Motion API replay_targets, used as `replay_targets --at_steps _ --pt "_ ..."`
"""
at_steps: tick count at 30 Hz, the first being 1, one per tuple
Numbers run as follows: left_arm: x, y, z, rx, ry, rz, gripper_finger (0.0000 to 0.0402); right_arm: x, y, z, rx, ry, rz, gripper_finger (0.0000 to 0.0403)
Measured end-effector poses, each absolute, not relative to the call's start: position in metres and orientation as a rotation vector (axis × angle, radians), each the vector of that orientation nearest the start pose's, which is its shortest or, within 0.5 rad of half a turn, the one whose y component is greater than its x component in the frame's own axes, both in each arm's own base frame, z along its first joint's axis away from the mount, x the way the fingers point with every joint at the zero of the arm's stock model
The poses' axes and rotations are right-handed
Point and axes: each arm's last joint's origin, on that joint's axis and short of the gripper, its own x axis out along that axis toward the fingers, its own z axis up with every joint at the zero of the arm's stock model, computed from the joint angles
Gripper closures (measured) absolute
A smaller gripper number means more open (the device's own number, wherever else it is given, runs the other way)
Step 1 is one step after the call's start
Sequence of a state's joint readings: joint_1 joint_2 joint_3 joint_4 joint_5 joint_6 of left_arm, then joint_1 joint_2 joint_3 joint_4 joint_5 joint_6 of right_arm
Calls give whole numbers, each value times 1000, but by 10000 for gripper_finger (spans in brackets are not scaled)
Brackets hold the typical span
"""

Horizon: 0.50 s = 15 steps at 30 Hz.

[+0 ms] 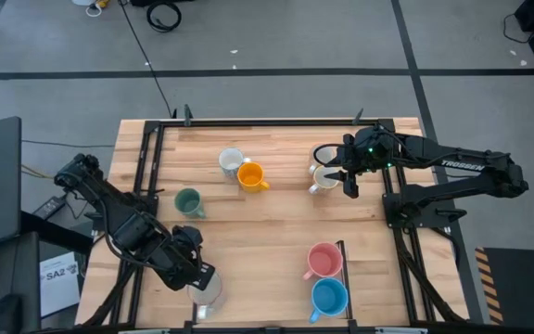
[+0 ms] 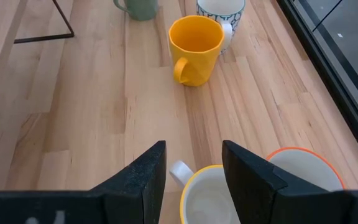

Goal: Place coffee mugs
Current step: Put the grey mug on the shelf

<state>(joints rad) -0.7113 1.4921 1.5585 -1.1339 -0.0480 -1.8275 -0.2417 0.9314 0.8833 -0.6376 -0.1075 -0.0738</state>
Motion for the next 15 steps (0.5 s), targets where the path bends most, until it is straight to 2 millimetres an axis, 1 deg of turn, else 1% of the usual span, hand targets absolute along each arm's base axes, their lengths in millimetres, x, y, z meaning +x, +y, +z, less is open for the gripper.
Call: replay_targets --at_steps 5,10,15 --pt "219 -187 359 -1218 1153 445 292 180 -41 302 48 680 -104 240" --pt "220 -188 360 -1235 1157 422 292 180 -41 302 48 679 -104 241" --pt "223 -192 363 -1263 1182 355 292 180 -41 302 48 680 -104 240"
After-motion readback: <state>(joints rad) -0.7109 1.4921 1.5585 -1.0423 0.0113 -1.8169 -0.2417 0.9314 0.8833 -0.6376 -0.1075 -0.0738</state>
